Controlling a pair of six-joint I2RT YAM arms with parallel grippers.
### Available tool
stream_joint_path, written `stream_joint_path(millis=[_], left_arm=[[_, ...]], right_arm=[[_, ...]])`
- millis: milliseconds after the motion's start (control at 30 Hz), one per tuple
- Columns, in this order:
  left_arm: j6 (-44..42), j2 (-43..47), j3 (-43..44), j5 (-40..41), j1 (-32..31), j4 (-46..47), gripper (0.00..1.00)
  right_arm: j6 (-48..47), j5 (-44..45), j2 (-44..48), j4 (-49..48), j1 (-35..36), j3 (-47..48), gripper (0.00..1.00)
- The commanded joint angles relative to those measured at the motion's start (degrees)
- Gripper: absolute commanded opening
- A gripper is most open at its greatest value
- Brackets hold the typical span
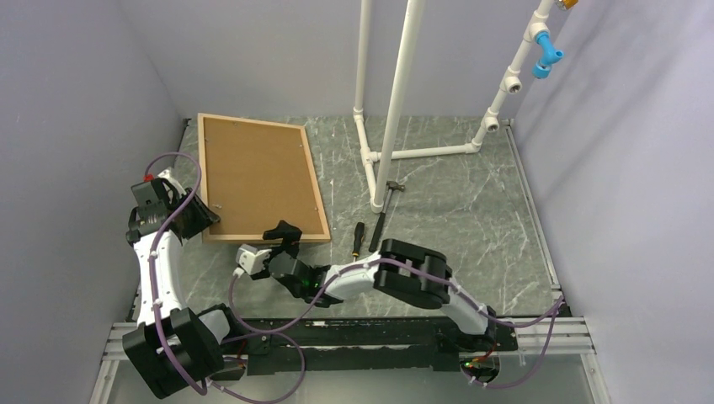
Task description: Take the photo out of the frame
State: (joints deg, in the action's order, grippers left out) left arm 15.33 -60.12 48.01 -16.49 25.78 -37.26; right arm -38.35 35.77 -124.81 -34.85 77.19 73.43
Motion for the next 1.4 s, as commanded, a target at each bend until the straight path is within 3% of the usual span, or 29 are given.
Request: stream_joint_path(millis=[0,233,433,600,767,1033,1100,1167,1367], left_arm=[[-4.1,-0.2,-0.6,17.7,1.0,-2.3,0.20],[-3.8,-0.2,-0.6,17.3,1.1,-2.0,0.25],[-3.2,-0.1,-0.9,17.1,1.1,-1.8,0.36],[-2.1,1.4,-0.5,17.0,1.2,-1.9,0.56],[-0.6,6.0,4.6,15.1,1.2,-5.0,0.63],[3.7,9.6,13.3,3.7,-1.0,-3.3,0.73],[4.3,8.6,14.1,4.0,-3.6,-1.5,0.73],[4.5,6.5,15.2,5.0,-6.7,-0.5,0.73],[4.6,-1.7,22.1,8.6,-17.2,1.6,0.73]], right_arm=[[-14.9,7.1,-5.9,-16.1,0.6,3.5,0.91],[-21.9,8.4,-13.0,-23.5,1.3,6.7,0.70],[-21.5,7.2,-13.3,-22.5,1.5,7.4,0.37],[-20.7,5.8,-14.3,-18.4,1.9,8.9,0.24],[-17.8,3.6,-13.2,-14.7,2.2,8.0,0.17],[-18.2,1.3,-12.9,-9.3,3.8,8.4,0.27],[-17.6,1.0,-12.2,-8.3,4.1,7.7,0.37],[-16.2,0.7,-11.2,-6.5,4.3,7.3,0.57],[-5.2,-1.9,-2.9,2.9,4.8,4.0,0.82]])
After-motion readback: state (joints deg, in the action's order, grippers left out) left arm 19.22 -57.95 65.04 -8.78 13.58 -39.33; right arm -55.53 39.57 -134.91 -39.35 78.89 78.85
